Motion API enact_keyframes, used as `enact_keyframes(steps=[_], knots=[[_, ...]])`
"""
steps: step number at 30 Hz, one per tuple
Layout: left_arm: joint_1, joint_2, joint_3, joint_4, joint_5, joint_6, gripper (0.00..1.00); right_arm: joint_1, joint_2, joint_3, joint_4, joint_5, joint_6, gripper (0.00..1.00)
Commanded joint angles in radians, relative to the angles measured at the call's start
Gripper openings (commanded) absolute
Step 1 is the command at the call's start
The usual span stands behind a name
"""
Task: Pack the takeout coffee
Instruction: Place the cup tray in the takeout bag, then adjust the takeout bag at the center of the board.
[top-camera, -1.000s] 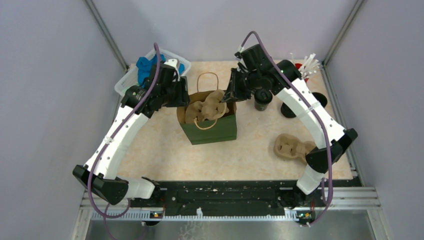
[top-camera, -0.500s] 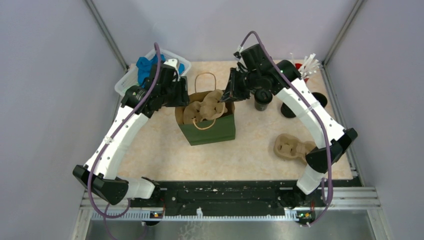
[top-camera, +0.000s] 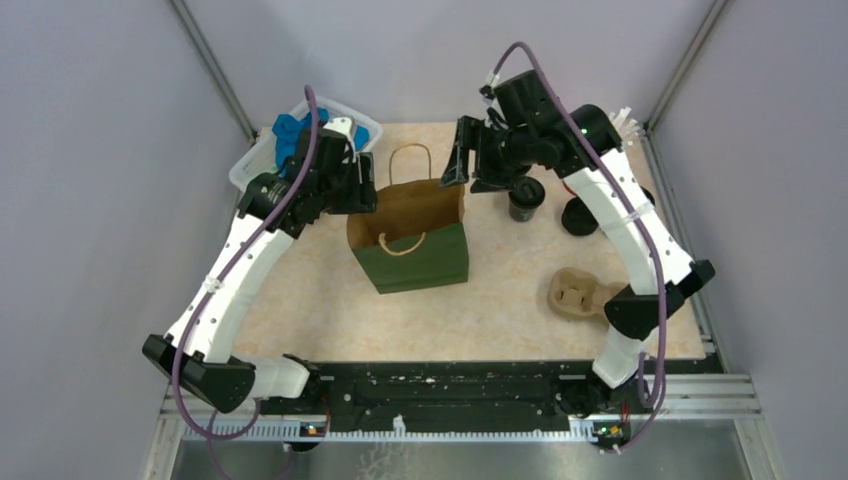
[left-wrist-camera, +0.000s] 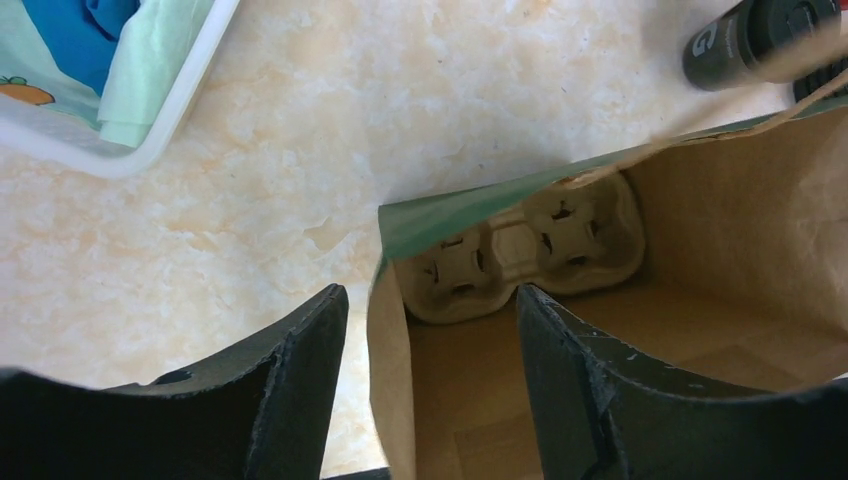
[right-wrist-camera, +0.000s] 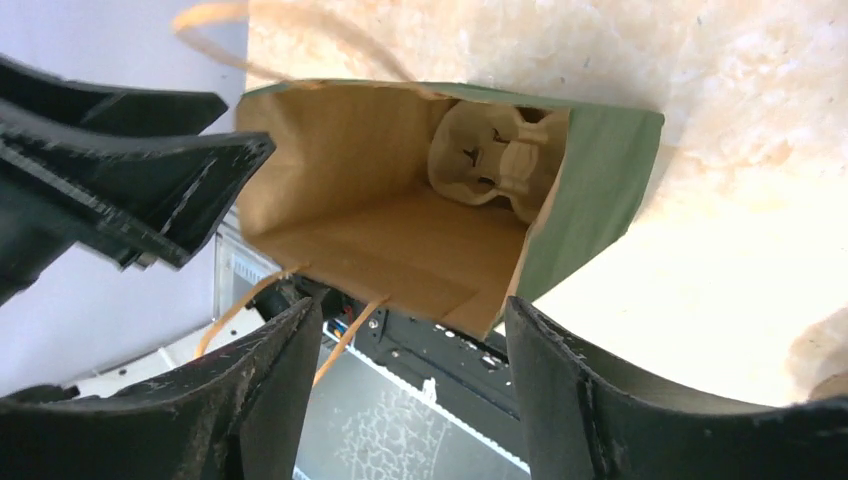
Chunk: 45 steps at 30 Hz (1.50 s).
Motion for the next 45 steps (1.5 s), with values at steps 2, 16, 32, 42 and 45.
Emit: enact_keyframes(steps=[2,16,32,42,45], knots=[[-0.002,-0.024,0.037,-0.016,-0.033,0.009,0.72,-0.015,-0.076,0.024,-0.079,0.046,-0.069,0.69],[0.000,0.026,-0.008,-0.047,0.005,-0.006,0.71,0.091,0.097,0.030,-0.088,0.367,-0.080,0.77],[0.006,0.111,0.030,-0.061,-0.017,0.023,0.29,0.127,0.192,0.141,-0.124,0.457,-0.077,0.13],[0.007,0.164,0.323,-0.144,-0.006,0.041,0.00,0.132,0.150,0.293,-0.142,0.385,-0.082,0.00],[0.006,0.182,0.457,-0.193,-0.011,0.044,0.00,0.132,0.102,0.294,-0.124,0.354,-0.057,0.00]])
